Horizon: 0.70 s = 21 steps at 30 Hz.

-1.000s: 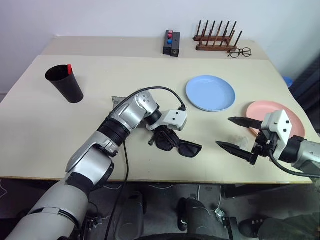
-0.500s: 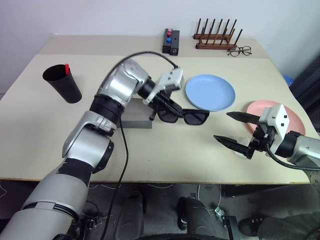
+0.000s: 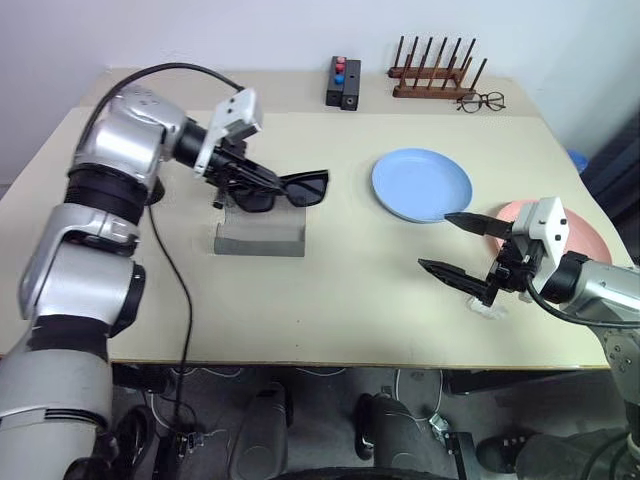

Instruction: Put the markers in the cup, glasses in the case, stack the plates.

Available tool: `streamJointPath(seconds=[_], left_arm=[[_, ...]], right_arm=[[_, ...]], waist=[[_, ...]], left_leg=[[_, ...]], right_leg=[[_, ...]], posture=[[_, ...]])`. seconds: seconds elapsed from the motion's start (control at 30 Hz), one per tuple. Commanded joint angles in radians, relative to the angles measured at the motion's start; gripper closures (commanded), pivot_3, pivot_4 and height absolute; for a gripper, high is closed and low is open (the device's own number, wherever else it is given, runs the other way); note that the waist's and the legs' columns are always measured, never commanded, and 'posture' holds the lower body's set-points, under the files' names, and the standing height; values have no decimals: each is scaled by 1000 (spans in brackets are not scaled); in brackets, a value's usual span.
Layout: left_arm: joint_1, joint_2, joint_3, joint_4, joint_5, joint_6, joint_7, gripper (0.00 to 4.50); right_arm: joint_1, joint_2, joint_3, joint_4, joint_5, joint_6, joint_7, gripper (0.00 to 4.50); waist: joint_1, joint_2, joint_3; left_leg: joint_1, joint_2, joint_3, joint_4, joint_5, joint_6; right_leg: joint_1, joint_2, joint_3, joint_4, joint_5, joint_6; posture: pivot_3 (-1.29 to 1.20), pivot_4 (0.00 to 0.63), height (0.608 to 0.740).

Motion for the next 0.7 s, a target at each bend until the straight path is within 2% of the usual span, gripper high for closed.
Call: streamJointPath(seconds=[0.03,0.2,0.27,0.47,0.7], left_arm=[[43,47,-41,17,-34,-167,-4,4487],[73,50,-63,85,-58,-286,-4,4487],[87,36,-59,145,-32,-405,-4,4487],[58,-28,9,319,47,-547,-3,4487],[56,-77,73,385,41,-505,-4,4487]], right_arm=[[-40,8,3,12,8,-18,8,0],[-52,6,11,26,8,-21,16,0],[-50,5,12,23,7,-21,19,0],[-39,4,4,8,9,-16,12,0],[-23,1,-1,-4,8,-15,1,0]], waist=[[-1,0,0],[1,0,0],[0,0,0],[0,0,0],[0,-1,0]], left_leg=[[0,0,0,0,0,0],[-1,0,0,0,0,0],[-1,0,0,0,0,0],[-1,0,1,1,0,0],[-1,0,1,1,0,0]], right_leg=[[0,0,0,0,0,0],[-1,0,0,0,0,0],[-1,0,0,0,0,0],[-1,0,0,0,0,0],[-1,0,0,1,0,0]], posture=[[0,150,740],[0,150,740],[0,150,740],[0,150,740],[0,150,740]])
